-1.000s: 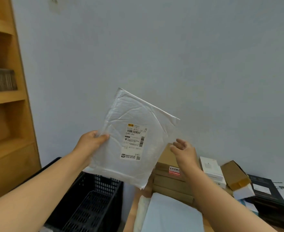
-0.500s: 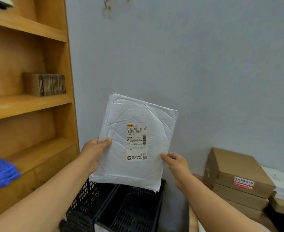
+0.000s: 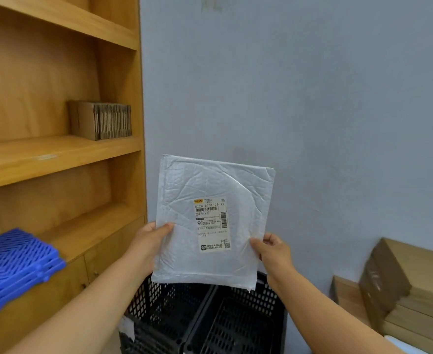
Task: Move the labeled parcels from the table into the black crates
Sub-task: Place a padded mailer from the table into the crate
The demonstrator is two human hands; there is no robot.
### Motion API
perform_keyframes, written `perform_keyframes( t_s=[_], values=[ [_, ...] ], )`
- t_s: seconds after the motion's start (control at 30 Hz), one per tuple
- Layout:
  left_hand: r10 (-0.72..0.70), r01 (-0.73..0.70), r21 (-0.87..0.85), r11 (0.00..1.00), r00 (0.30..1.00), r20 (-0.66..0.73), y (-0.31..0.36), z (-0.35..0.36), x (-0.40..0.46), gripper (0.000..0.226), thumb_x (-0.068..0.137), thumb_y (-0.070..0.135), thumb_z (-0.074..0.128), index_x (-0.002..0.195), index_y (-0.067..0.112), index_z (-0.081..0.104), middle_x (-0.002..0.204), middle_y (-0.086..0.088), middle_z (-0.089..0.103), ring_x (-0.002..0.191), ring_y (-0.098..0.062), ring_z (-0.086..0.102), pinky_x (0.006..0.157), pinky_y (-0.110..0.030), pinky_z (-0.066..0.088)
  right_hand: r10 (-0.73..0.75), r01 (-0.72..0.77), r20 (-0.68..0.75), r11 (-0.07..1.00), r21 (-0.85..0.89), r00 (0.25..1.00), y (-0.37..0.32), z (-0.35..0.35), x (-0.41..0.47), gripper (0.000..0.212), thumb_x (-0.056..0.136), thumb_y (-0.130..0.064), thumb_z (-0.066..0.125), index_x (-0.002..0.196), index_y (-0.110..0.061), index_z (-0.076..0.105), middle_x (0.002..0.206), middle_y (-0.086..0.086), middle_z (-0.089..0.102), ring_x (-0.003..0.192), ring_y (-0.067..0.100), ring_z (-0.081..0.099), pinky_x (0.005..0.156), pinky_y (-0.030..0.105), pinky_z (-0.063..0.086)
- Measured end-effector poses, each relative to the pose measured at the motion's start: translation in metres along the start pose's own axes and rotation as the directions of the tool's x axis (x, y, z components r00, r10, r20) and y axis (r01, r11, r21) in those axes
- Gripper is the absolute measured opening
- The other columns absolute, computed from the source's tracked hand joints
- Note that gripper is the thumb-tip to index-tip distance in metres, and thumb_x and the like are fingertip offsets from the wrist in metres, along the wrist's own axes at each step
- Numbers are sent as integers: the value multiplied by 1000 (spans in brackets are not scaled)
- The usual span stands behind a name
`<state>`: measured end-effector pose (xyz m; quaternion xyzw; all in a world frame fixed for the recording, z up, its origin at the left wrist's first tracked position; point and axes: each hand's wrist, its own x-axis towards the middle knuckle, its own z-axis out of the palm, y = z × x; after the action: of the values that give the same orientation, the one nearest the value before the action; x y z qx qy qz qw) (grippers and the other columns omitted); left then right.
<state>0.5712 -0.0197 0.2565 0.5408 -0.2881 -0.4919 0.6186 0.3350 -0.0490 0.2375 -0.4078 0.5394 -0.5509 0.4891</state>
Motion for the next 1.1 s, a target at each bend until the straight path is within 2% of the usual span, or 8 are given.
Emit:
perform_keyframes(
  t_s=[0.13, 0.23, 0.33, 0.53, 0.83, 0.97, 1.03, 1.1],
  values=[
    [9, -8, 37, 999, 1000, -26, -4, -14, 38, 11, 92, 12, 59, 101, 7, 63, 88, -4, 67, 74, -15, 61, 46, -21, 49, 12, -12, -12, 1000, -1, 1000, 11, 31, 39, 4, 89, -4, 62, 87, -6, 59, 77, 7, 64, 62, 16, 59, 49, 22, 49],
    [45, -37, 127, 991, 997, -66, -2, -25, 79, 17, 91, 13, 60, 107, 6, 62, 102, -7, 65, 81, -13, 58, 65, -22, 42, 58, -58, -17, 998, -11, 998, 25, 57, 76, 4, 89, -6, 62, 87, -5, 59, 81, 10, 64, 68, 22, 60, 63, 37, 56],
    [82, -59, 220, 974, 992, -94, 6, -32, 131, 27, 89, 15, 63, 114, 5, 60, 116, -8, 61, 103, -18, 54, 88, -27, 38, 60, -60, -18, 998, -25, 998, 35, 82, 121, 7, 89, -6, 61, 83, -8, 57, 77, 9, 61, 67, 23, 57, 67, 37, 53],
    [268, -119, 496, 860, 933, -241, 44, -20, 242, 89, 80, 21, 75, 148, 17, 19, 154, -7, 21, 138, -29, 27, 109, -45, 32, -39, 37, -6, 981, -191, 999, 36, 121, 209, 11, 86, -3, 56, 78, -10, 55, 74, 7, 62, 61, 21, 54, 57, 32, 47],
    [296, -227, 806, 547, 953, 67, 26, -6, 359, 107, 71, 20, 79, 151, 17, 7, 157, -6, 9, 144, -24, 11, 116, -36, 16, -149, 122, -13, 855, -505, 989, 57, 167, 289, 10, 89, -11, 51, 80, -13, 54, 69, -1, 54, 62, 16, 47, 56, 28, 40],
    [176, -253, 862, 439, 965, 194, 10, -16, 412, 99, 73, 31, 77, 150, 20, 15, 156, -3, 19, 143, -23, 15, 116, -38, 21, -161, 134, 5, 800, -585, 987, 59, 190, 309, 18, 88, -6, 49, 75, -19, 51, 68, -2, 52, 63, 14, 46, 58, 29, 39],
    [102, -281, 843, 459, 959, 264, 8, -22, 436, 70, 75, 35, 73, 137, 22, 42, 140, -2, 46, 133, -23, 37, 108, -41, 34, -159, 127, 1, 784, -608, 987, 60, 203, 316, 22, 87, -4, 50, 73, -21, 49, 68, -3, 51, 65, 15, 46, 60, 30, 39],
    [56, -297, 770, 564, 945, 323, 11, -27, 456, 22, 79, 33, 67, 99, 24, 65, 103, -2, 67, 101, -25, 61, 87, -40, 50, -144, 94, -29, 774, -626, 989, 60, 214, 324, 23, 86, -6, 53, 72, -24, 49, 69, -5, 51, 69, 16, 48, 62, 30, 40]
  ],
)
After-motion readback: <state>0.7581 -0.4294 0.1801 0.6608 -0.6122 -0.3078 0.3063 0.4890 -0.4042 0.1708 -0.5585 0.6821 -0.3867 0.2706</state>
